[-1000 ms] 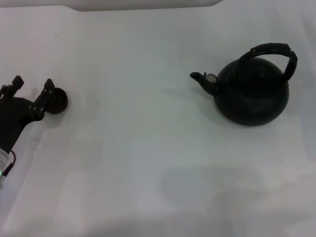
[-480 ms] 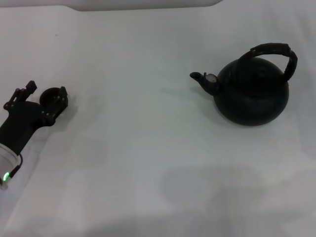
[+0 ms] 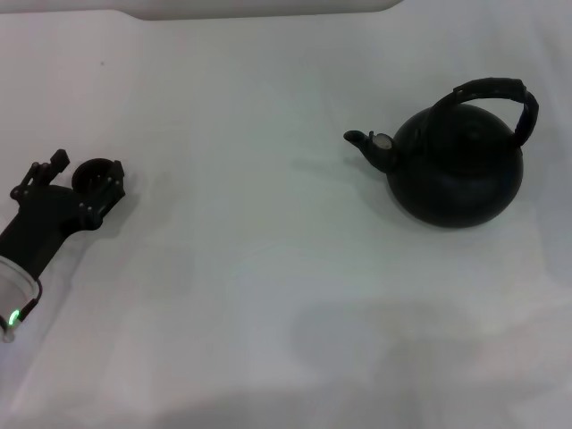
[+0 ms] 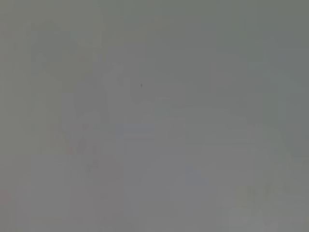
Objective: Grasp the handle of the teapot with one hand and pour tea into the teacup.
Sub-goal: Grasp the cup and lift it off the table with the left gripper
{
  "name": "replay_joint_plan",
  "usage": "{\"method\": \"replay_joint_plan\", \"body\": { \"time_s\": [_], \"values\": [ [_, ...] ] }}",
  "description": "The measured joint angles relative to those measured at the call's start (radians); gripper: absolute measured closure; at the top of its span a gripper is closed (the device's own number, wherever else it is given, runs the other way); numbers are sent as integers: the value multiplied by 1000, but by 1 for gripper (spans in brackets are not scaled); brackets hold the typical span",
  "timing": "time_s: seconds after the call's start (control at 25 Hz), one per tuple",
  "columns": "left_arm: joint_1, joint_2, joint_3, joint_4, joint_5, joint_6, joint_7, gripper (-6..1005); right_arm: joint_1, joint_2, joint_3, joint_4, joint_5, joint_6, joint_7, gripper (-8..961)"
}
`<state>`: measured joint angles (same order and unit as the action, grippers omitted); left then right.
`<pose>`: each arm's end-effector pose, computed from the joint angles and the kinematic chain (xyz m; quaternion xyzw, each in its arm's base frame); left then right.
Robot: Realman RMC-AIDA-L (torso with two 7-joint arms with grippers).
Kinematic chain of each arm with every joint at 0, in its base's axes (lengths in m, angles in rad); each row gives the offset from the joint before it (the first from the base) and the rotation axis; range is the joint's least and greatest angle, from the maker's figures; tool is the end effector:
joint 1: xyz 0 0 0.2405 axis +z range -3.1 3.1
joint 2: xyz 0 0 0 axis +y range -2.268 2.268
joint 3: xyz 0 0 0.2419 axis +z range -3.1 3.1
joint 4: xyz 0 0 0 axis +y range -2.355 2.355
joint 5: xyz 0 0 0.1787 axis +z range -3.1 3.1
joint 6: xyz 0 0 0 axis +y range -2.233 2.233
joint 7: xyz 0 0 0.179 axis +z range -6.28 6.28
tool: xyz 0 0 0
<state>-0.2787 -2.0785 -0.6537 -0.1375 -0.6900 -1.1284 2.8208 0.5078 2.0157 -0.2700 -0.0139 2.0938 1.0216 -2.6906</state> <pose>-0.3228 0.2777 -0.0470 -0.7720 -0.3014 -0.2528 0.4992 0.3480 0.3639 0.0575 -0.6216 0.3538 0.2913 0.6353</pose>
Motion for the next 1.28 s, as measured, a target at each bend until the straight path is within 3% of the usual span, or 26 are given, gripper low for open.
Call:
{"method": "replay_joint_plan", "body": {
  "time_s": [1.28],
  "values": [
    [-8,2,1,1,24,24,2,182,2,0,0,3,0,0,0,276]
  ]
}}
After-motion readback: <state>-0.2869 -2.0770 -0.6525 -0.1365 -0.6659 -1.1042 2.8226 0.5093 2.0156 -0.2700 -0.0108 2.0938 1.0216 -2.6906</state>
